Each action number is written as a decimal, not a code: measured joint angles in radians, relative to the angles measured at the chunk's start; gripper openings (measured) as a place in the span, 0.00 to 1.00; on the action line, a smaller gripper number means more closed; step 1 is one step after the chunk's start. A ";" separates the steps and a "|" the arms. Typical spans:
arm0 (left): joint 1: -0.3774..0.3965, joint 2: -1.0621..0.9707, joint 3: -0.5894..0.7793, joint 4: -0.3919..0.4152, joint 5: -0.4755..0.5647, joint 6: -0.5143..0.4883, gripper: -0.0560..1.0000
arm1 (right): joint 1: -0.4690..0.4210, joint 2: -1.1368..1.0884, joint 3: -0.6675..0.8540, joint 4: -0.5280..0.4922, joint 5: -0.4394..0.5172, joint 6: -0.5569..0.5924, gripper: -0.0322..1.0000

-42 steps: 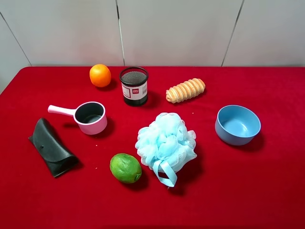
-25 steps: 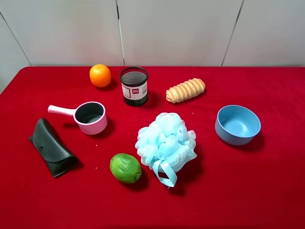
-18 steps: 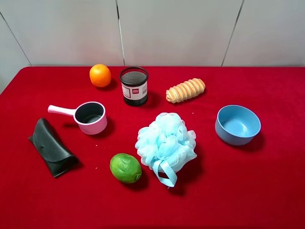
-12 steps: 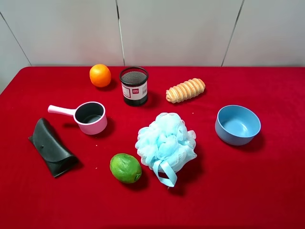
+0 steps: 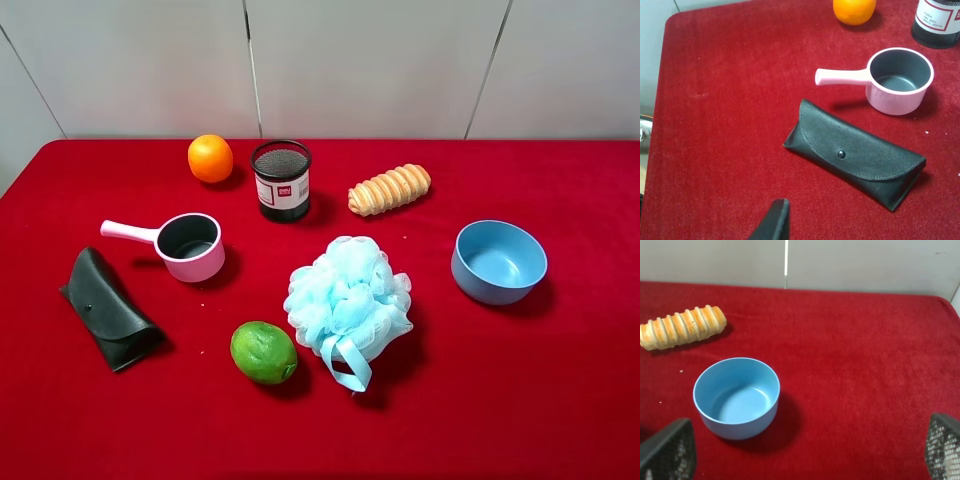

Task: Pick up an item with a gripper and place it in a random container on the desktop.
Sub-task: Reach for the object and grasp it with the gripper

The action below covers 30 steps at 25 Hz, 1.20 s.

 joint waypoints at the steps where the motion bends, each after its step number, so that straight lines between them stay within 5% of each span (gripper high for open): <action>1: 0.000 0.000 0.000 0.000 0.000 0.000 0.99 | 0.000 0.000 0.000 0.000 0.000 0.000 0.70; 30: 0.000 0.000 0.000 0.000 0.000 0.000 0.99 | 0.000 0.128 -0.082 0.045 -0.029 -0.023 0.70</action>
